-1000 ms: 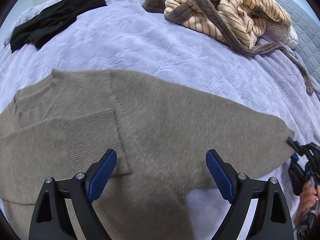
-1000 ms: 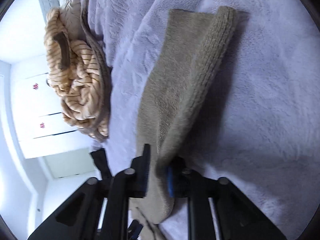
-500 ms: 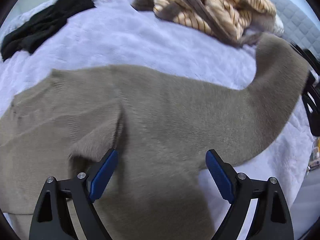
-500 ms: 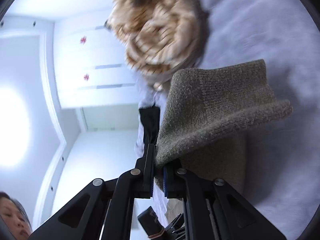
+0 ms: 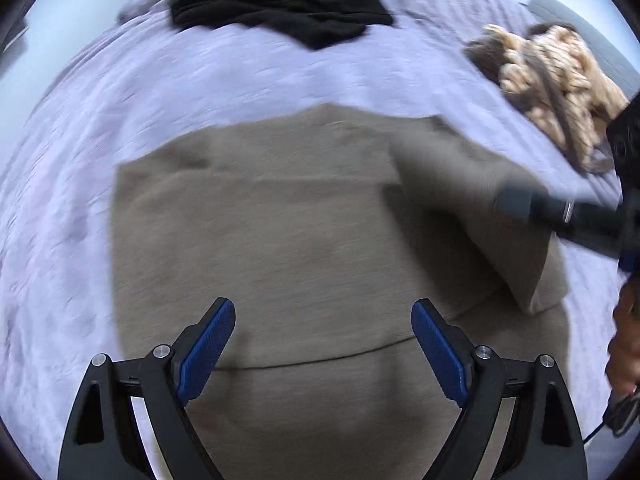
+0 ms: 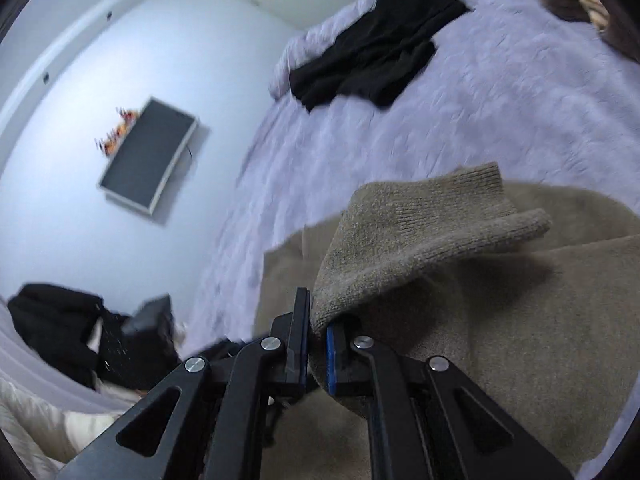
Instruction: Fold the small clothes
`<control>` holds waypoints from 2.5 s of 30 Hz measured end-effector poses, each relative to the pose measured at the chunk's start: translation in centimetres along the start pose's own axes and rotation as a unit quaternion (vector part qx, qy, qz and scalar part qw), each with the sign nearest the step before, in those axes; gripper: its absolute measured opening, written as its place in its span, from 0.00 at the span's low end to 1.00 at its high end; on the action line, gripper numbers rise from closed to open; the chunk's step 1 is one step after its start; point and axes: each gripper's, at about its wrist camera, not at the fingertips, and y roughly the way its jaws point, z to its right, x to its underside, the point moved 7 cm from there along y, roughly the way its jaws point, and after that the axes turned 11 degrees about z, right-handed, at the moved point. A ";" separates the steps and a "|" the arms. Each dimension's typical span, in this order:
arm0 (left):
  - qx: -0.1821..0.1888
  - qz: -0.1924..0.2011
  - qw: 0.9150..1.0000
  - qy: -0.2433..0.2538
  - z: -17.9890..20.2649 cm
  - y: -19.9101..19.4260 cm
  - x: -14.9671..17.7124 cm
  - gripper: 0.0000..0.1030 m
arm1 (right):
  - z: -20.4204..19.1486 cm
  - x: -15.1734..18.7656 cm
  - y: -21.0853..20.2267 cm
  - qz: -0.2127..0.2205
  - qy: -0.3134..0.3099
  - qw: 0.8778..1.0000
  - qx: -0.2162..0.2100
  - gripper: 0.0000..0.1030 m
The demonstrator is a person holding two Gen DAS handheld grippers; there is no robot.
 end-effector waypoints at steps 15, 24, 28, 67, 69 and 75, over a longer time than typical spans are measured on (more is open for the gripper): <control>0.019 -0.017 0.999 -0.023 -4.3 1.2 3.1 0.88 | 7.5 -1.6 3.6 0.057 0.246 0.965 0.075 0.07; 0.040 -0.034 0.999 -0.014 -5.1 -1.7 6.7 0.88 | -6.5 3.0 12.4 -0.126 -0.172 0.974 0.078 0.16; 0.045 -0.035 0.998 -0.026 -5.6 -2.6 7.1 0.88 | -6.2 4.6 13.1 -0.137 -0.147 0.976 0.087 0.34; 0.021 -0.028 0.999 0.024 -3.7 2.9 1.7 0.88 | 16.8 10.1 -13.9 0.088 0.306 0.924 0.211 0.13; 0.029 -0.028 0.999 0.009 -4.1 2.5 1.6 0.88 | 16.4 10.4 -14.0 0.090 0.311 0.922 0.211 0.13; 0.082 -0.037 0.995 -0.048 -5.2 2.1 1.1 0.88 | 15.2 10.4 -13.5 0.092 0.295 0.925 0.221 0.18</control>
